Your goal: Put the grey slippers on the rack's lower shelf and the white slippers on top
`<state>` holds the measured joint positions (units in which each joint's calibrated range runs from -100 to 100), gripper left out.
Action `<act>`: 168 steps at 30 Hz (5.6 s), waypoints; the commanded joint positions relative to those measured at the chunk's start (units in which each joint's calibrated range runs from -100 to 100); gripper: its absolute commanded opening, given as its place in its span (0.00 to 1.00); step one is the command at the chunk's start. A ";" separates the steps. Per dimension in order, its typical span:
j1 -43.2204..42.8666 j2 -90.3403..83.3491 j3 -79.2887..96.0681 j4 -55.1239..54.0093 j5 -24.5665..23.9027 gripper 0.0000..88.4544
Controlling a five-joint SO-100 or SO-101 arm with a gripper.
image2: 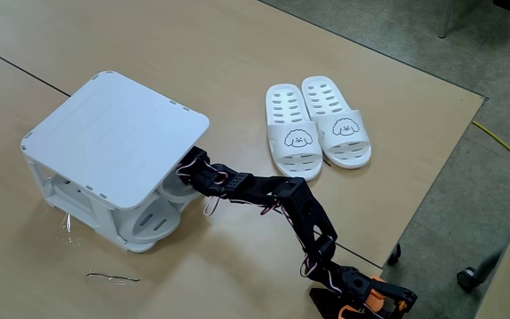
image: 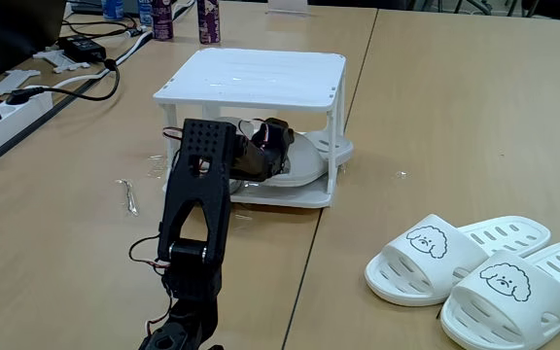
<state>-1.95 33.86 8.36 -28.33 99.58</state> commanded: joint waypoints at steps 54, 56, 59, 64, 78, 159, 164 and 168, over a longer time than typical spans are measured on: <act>26.13 -24.39 86.50 -54.68 0.42 0.01; 28.59 -22.03 85.51 -56.23 0.42 0.01; 33.36 -18.42 80.37 -56.66 0.42 0.02; 36.82 -13.70 71.62 -56.57 0.42 0.10; 36.90 2.45 41.94 -55.19 0.42 0.28; -12.69 -4.79 -55.85 39.03 0.42 0.01; -10.72 6.74 -66.86 38.85 0.42 0.01; -10.55 10.86 -70.74 38.85 0.42 0.10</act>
<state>-13.56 44.74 -55.88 10.99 99.58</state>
